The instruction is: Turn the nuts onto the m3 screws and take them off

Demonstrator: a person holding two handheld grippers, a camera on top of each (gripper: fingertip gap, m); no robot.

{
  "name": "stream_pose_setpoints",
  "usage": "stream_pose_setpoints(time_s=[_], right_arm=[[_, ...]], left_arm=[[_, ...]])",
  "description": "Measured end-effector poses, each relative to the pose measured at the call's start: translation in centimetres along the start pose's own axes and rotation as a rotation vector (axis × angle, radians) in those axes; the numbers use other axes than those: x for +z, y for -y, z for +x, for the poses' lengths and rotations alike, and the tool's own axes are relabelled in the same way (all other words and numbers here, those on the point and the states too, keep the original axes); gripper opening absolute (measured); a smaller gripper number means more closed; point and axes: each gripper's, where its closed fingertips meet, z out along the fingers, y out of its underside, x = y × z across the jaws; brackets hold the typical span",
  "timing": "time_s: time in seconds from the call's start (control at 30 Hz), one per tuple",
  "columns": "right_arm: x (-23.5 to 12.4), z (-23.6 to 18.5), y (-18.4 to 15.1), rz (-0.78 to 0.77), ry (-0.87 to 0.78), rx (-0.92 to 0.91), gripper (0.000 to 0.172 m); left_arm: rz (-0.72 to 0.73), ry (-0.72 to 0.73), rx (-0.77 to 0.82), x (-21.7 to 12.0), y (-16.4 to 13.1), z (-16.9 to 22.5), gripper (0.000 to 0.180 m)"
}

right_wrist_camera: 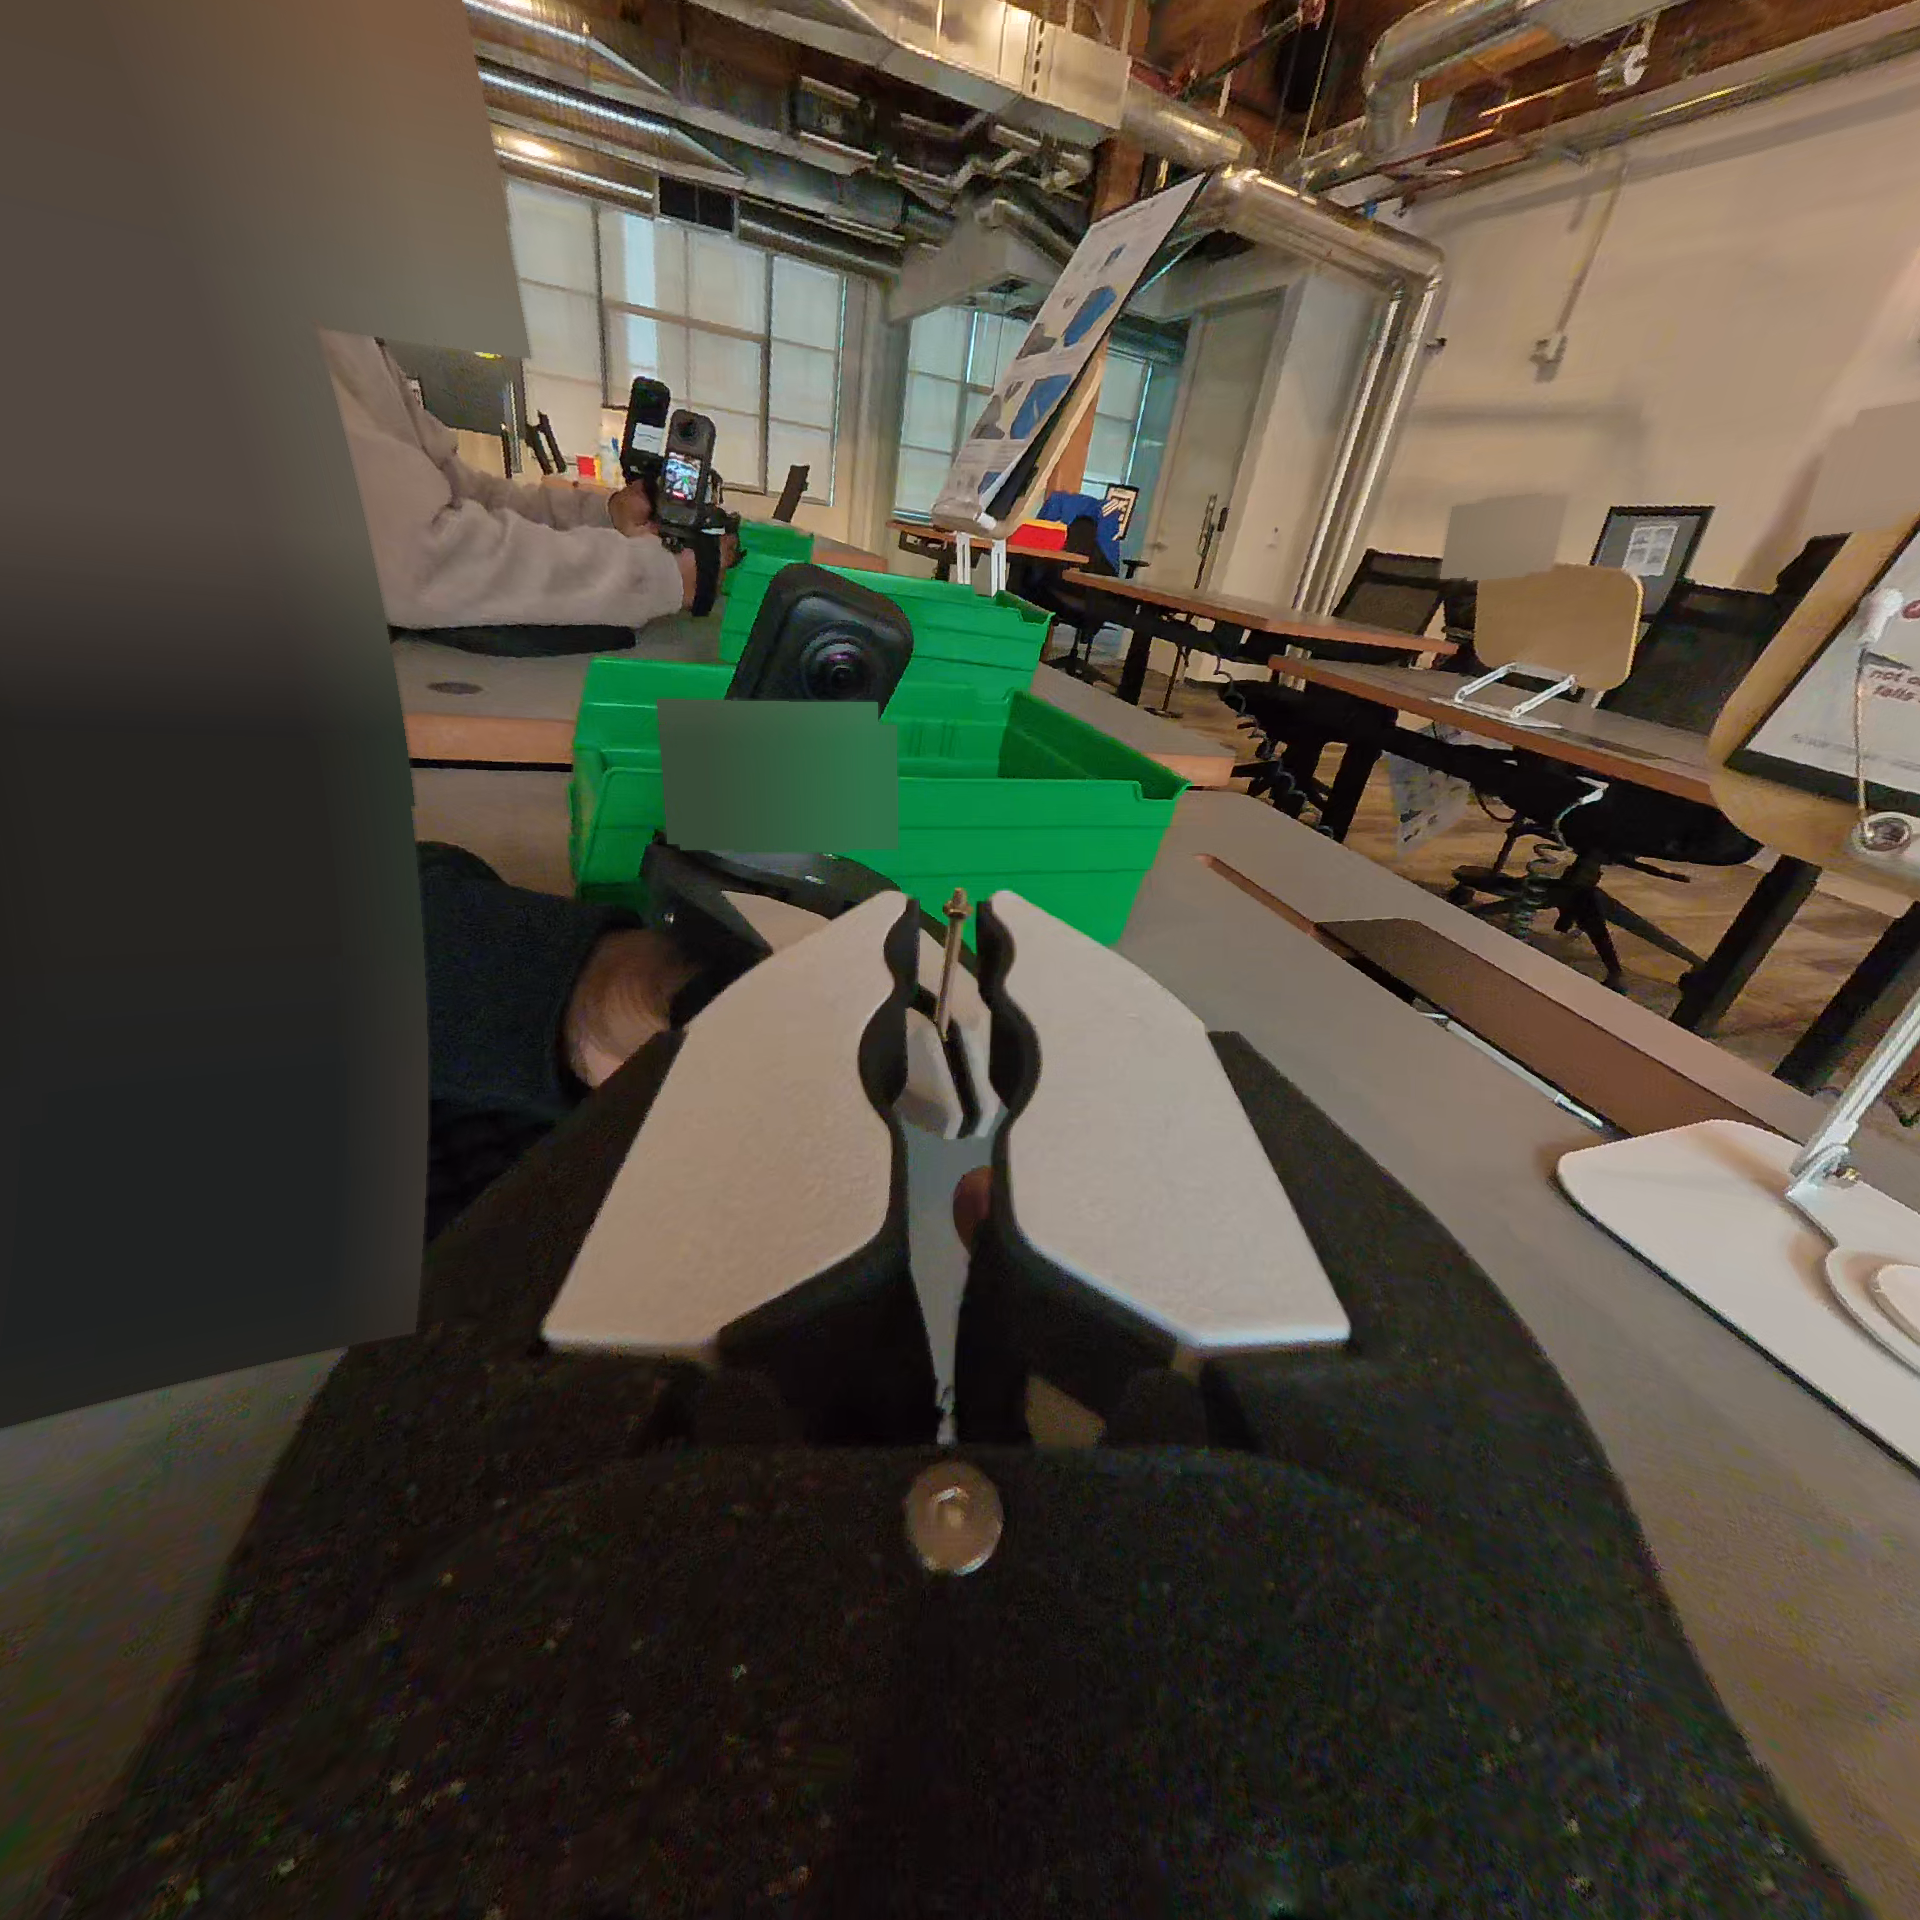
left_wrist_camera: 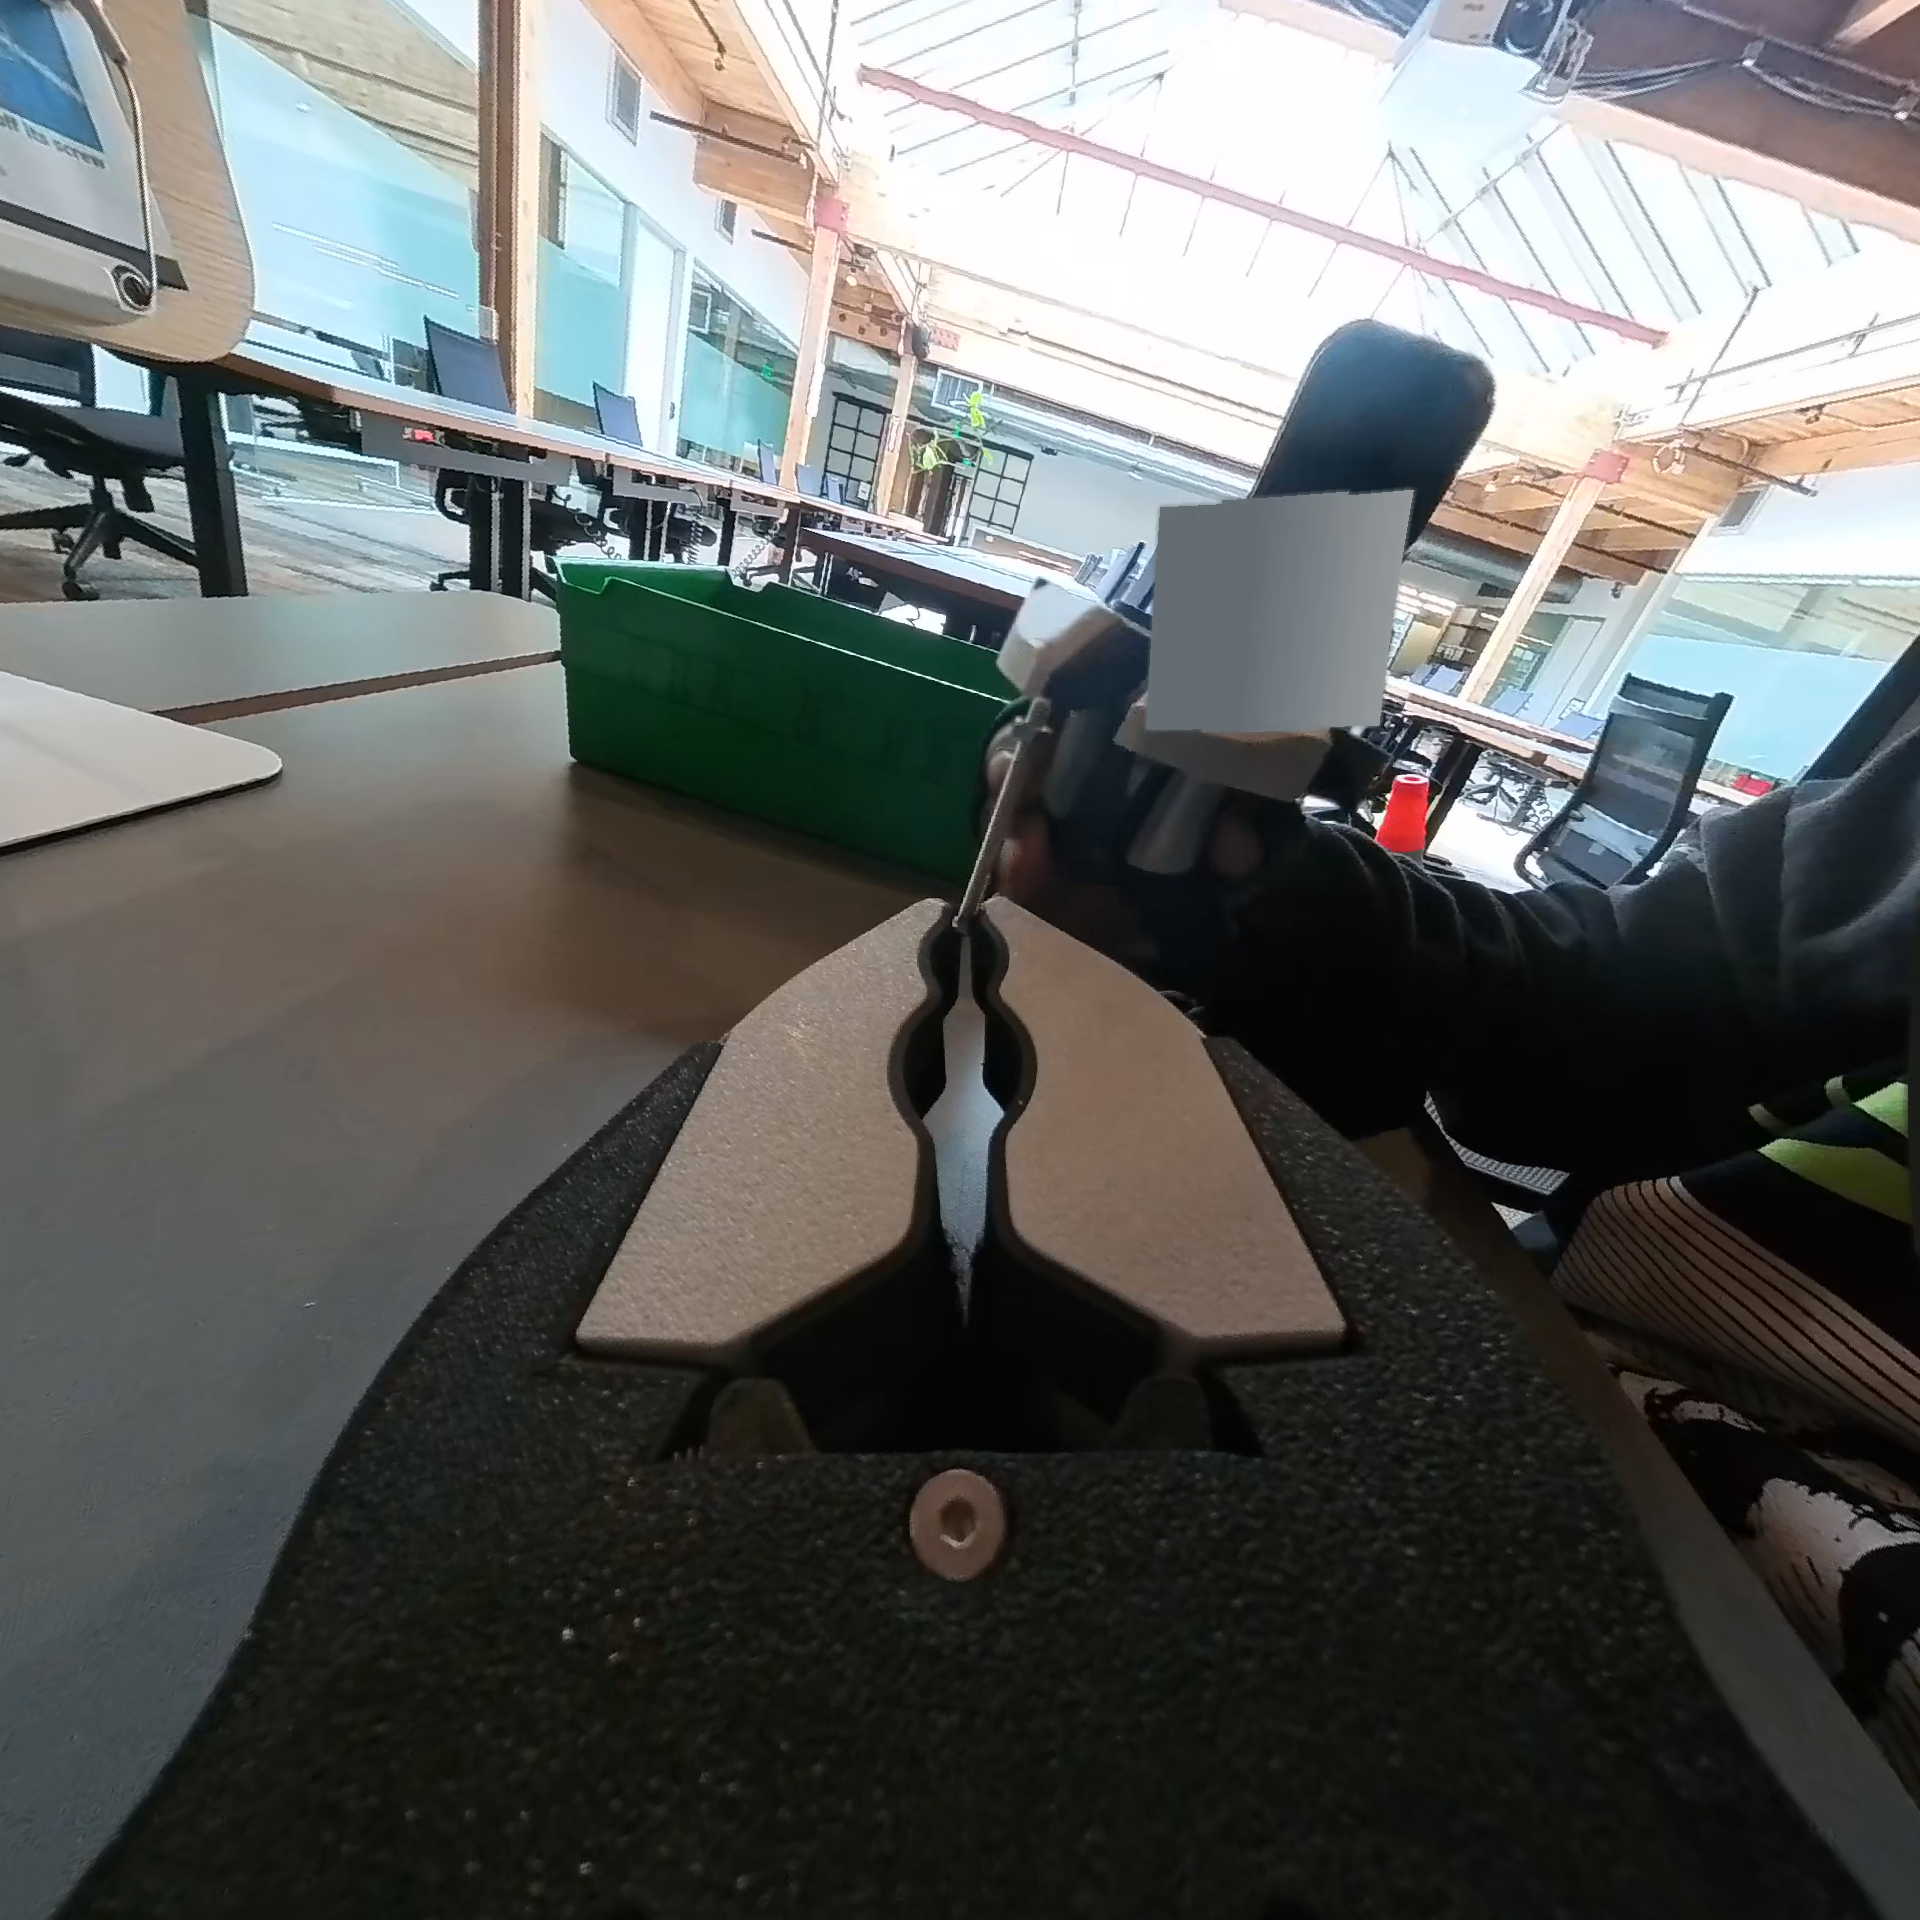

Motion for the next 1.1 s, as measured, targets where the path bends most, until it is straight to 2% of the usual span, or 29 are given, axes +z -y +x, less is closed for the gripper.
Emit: stream_pose_setpoints(time_s=[0.23, 0.33, 0.53, 0.6, 0.63, 0.83, 1.1], right_arm=[[1.1, -0.7, -0.7, -0.026, 0.028, -0.03, 0.034], [1.4, -1.1, -0.7, -0.029, 0.042, -0.036, 0.036], [1.1, -1.1, -0.7, -0.034, 0.046, -0.035, 0.027], [0.8, -0.8, -0.6, -0.041, 0.035, -0.029, 0.02], [0.6, -0.7, -0.6, -0.044, 0.031, -0.027, 0.01], [-0.1, -0.1, -0.1, -0.016, 0.008, -0.004, 0.007], [1.3, -0.9, -0.8, -0.033, 0.038, -0.035, 0.037]], left_arm=[[-0.008, -0.008, 0.005, 0.1, -0.1, 0.1, 0.001], [-0.009, -0.008, 0.005, 0.1, -0.1, 0.1, 0.001], [-0.002, 0.0, 0.0, 0.0, 0.0, 0.0, 0.001], [0.002, 0.003, -0.004, 0.0, 0.0, -0.1, 0.001], [0.005, 0.005, -0.006, 0.0, 0.1, -0.1, 0.001], [0.005, 0.003, -0.005, 0.0, 0.1, -0.1, 0.001], [-0.006, -0.007, 0.003, 0.1, -0.1, 0.1, 0.001]])
